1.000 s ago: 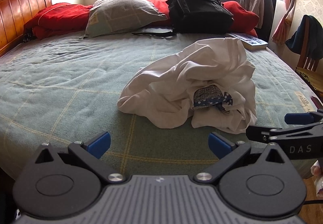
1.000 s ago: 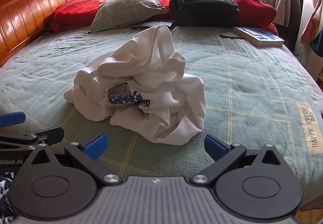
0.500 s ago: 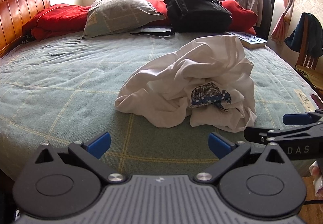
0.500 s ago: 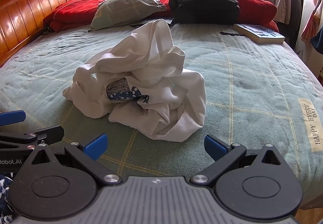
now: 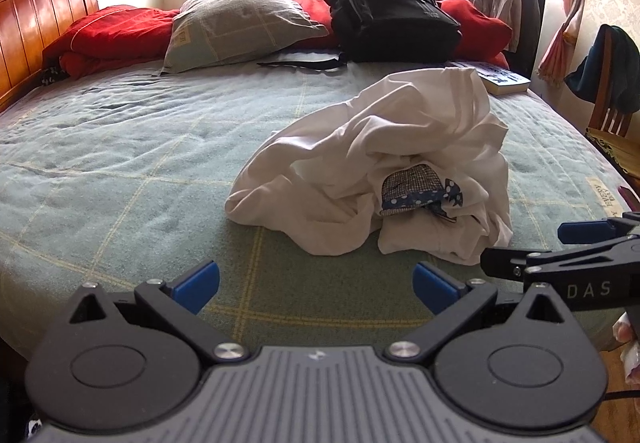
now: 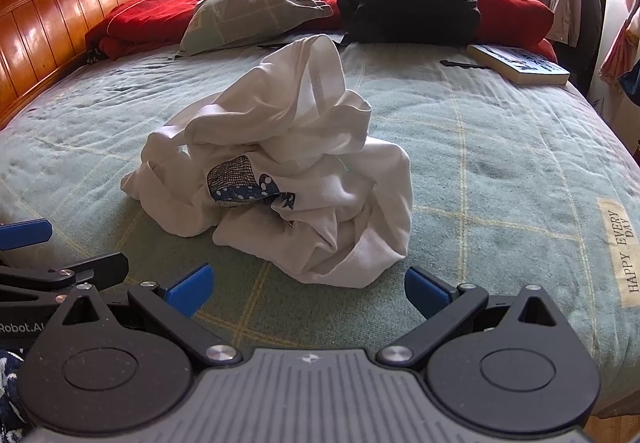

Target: Fold clothes

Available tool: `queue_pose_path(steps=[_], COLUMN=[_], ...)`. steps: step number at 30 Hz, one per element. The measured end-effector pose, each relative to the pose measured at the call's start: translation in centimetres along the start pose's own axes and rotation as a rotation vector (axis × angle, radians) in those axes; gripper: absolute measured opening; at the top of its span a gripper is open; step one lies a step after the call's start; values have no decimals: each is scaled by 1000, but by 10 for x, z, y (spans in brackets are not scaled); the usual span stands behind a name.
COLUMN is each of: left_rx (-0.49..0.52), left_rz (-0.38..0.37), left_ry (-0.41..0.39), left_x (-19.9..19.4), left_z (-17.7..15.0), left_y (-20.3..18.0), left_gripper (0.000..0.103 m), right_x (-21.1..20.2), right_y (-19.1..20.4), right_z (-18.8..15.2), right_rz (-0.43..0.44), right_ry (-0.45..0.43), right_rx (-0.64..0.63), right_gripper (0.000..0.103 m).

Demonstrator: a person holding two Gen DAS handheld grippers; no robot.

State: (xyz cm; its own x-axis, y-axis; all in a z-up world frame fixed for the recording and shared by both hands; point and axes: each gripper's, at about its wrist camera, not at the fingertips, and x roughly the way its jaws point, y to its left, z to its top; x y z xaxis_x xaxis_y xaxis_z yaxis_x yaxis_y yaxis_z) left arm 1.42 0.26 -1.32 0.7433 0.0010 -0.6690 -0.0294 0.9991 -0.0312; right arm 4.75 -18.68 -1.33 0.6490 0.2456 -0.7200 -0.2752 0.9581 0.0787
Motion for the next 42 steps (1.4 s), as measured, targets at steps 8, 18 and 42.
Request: queue_pose_path(steps=[8,18,42], left_rx=[-22,-19,197], left_rz=[25,38,72], left_ry=[6,53,54], left_x=[11,39,109], left_z=[6,22,70], left_y=[7,17,39], left_gripper=[102,102,102], right_x=[14,28,83], right_y=[0,-15,-80], right_z=[9,22,62], right_rz=[17,39,38], right_ry=[18,9,-22], right_rx=[-1,-18,-134], right_gripper=[103,103,103])
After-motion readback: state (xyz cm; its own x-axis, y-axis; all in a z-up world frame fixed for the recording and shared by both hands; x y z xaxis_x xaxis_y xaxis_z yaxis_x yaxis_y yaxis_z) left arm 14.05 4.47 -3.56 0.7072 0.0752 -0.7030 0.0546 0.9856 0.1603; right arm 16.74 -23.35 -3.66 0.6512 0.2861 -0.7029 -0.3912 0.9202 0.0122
